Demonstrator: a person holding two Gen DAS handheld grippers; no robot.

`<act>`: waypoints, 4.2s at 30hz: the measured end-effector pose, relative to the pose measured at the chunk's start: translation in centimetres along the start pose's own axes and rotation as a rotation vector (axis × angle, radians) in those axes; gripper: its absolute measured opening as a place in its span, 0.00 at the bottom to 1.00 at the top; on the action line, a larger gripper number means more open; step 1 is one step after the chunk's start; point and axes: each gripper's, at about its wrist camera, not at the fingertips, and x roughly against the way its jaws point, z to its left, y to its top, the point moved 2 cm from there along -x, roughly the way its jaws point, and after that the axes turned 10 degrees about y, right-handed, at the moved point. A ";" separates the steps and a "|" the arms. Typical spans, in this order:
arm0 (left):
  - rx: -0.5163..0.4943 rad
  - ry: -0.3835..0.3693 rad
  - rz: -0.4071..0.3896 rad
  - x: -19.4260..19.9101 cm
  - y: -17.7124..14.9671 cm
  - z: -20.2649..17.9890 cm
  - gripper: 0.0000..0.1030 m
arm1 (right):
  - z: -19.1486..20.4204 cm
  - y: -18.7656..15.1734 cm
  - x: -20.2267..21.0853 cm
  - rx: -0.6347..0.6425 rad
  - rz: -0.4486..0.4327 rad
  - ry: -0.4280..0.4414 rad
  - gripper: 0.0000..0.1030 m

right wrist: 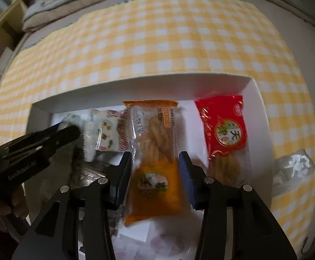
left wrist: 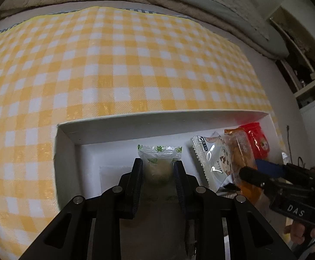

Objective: Organize snacks

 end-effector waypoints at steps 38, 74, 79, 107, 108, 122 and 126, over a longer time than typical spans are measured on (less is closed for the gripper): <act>-0.036 -0.042 -0.106 9.4 -1.5 0.2 0.54 | -1.1 -5.3 10.4 0.008 -0.139 -0.022 0.52; -0.124 0.122 -0.511 34.7 -18.2 0.2 1.00 | 5.1 -15.0 26.2 0.129 -0.575 -0.039 1.00; -0.131 0.116 -0.580 37.5 -22.3 0.3 1.00 | 7.0 -17.9 27.4 0.168 -0.636 -0.037 1.00; -0.128 0.304 -0.650 37.4 -36.3 1.7 1.00 | 8.8 -28.6 26.6 0.207 -0.760 -0.155 1.00; -0.124 0.304 -0.651 37.3 -36.6 1.7 1.00 | 8.9 -28.8 26.5 0.209 -0.759 -0.159 1.00; -0.107 0.317 -0.682 37.2 -37.9 2.2 1.00 | 9.5 -30.3 26.1 0.242 -0.785 -0.184 1.00; -0.113 0.318 -0.686 37.0 -37.8 2.1 1.00 | 9.7 -30.3 26.2 0.247 -0.792 -0.184 1.00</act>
